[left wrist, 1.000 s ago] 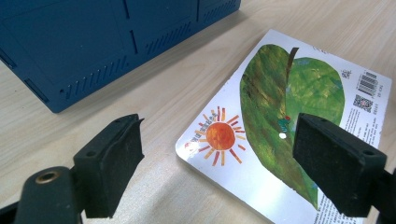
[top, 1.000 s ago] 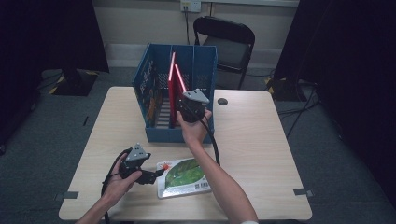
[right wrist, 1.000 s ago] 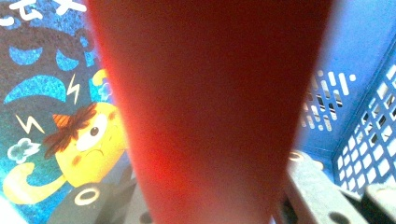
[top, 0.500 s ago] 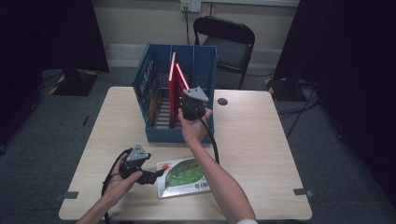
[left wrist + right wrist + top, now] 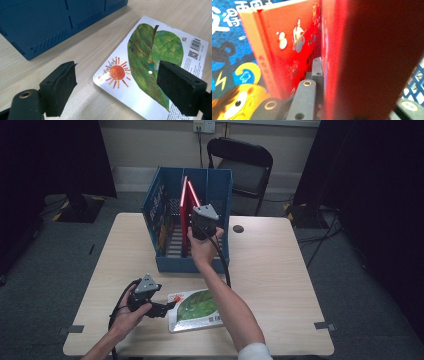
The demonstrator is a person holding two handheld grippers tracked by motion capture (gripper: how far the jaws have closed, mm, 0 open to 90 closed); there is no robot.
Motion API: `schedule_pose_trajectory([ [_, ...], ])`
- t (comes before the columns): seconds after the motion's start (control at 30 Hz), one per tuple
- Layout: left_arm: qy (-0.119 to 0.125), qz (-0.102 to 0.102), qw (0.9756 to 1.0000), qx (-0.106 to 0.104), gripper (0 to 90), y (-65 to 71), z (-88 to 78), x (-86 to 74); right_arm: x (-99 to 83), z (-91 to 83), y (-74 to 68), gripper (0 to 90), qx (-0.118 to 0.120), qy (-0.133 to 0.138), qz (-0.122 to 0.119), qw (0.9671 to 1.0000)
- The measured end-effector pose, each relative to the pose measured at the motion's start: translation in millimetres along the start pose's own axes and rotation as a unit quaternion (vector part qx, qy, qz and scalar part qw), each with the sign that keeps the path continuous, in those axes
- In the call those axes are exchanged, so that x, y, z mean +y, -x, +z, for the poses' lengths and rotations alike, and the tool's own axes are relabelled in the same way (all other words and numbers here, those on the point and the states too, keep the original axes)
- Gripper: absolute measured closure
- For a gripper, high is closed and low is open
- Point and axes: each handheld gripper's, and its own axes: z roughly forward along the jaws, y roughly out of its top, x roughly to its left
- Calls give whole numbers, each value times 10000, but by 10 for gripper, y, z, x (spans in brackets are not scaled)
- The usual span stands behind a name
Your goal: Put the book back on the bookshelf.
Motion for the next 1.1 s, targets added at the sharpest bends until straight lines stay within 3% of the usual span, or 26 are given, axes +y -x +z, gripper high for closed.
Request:
schedule_pose_trajectory([
  [0.1, 3, 3, 10000, -3, 157, 0, 0, 0, -36, 84, -21, 806, -67, -24, 42, 10000],
  [0.3, -24, 19, 10000, 1, 157, -1, 6, -1, -93, 63, -23, 798, -29, -23, -58, 10000],
  [0.6, -23, -15, 10000, -19, 157, 18, 17, 0, -196, -138, -11, 706, 436, -149, -118, 9989],
  [0.8, -54, 24, 10000, 14, 157, 13, 24, -3, -321, -270, 41, 698, 705, -216, -108, 9972],
  [0.93, -66, 17, 10000, 15, 157, 14, 28, -3, -347, -331, 73, 697, 781, -253, -108, 9966],
  [1.1, -80, 9, 10000, -3, 157, 21, 30, -3, -507, -392, 100, 705, 915, -401, -97, 9950],
])
